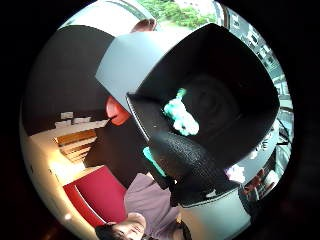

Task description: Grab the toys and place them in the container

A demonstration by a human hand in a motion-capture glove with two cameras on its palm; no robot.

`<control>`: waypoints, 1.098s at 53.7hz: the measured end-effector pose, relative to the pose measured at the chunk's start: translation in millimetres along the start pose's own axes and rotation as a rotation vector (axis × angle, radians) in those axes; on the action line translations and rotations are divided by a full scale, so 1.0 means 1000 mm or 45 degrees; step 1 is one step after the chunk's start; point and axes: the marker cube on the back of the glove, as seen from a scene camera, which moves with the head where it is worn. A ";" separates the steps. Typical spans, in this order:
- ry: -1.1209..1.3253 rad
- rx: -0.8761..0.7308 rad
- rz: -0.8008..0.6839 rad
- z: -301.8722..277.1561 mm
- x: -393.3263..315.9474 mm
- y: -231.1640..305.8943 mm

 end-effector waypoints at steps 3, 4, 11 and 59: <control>0.013 0.005 0.077 -0.003 0.002 0.007; 0.026 0.006 0.050 -0.004 0.005 0.012; 0.035 0.020 -0.033 -0.010 0.026 0.049; 0.147 0.194 0.186 0.323 0.187 0.229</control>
